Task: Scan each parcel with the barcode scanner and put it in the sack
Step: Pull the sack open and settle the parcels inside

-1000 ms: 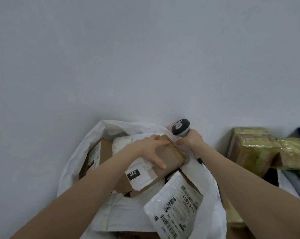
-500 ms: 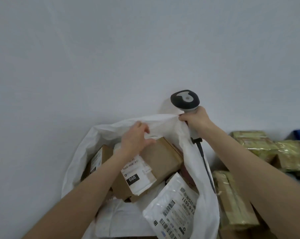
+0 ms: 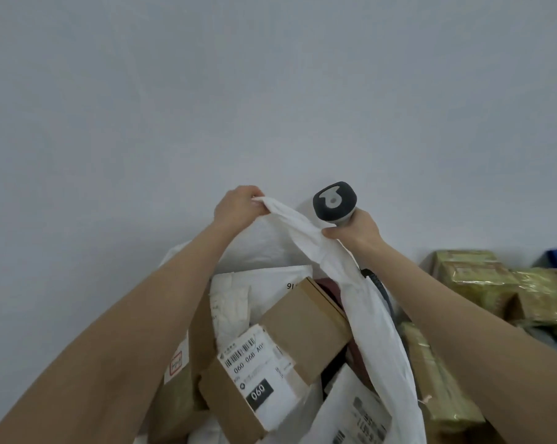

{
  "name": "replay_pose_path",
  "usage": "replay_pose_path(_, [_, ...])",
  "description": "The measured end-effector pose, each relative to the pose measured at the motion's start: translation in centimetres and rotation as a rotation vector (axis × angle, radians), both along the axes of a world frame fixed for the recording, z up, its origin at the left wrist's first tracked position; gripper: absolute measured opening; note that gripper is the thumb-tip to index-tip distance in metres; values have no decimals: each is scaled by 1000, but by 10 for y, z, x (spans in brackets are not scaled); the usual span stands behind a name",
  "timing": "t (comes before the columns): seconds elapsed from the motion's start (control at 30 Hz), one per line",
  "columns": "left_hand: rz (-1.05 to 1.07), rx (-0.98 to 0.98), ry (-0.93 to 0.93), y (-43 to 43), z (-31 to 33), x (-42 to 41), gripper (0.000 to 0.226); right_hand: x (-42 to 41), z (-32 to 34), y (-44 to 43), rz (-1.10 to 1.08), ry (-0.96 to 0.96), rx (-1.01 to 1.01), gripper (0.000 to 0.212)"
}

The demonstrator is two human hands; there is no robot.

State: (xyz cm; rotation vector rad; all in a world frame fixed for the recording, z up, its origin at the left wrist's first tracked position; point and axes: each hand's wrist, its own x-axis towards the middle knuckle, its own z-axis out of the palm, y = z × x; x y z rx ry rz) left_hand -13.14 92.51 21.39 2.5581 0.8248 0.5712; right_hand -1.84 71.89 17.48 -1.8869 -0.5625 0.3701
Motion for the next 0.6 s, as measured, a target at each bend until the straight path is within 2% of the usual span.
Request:
replay_pose_path(0.07, [-92,-46,152,0,-16,-13,54,-7,5,7,-1,-42,-79,33])
replay_pose_path(0.13, [-47,-72,252,8,-28,-38,87,-14,15,10,-11,-113,-184,26])
replay_pose_path(0.2, [57,-89,283,21,-37,-66,101,-20,27,10,7,-173,-250,22])
replay_pose_path(0.33, [223,-145,334,29,-54,-124,88,-40,52,14,130,-138,-206,23])
replay_pose_path(0.4, [310,-181,356,24,-63,-146,85,-56,57,18,230,-49,-170,26])
replay_pose_path(0.47, [409,-192,349,17,-72,-163,80,-76,53,23,325,61,-146,27])
replay_pose_path(0.6, [548,-303,290,9,-84,-186,65,-113,25,33,399,110,-73,17])
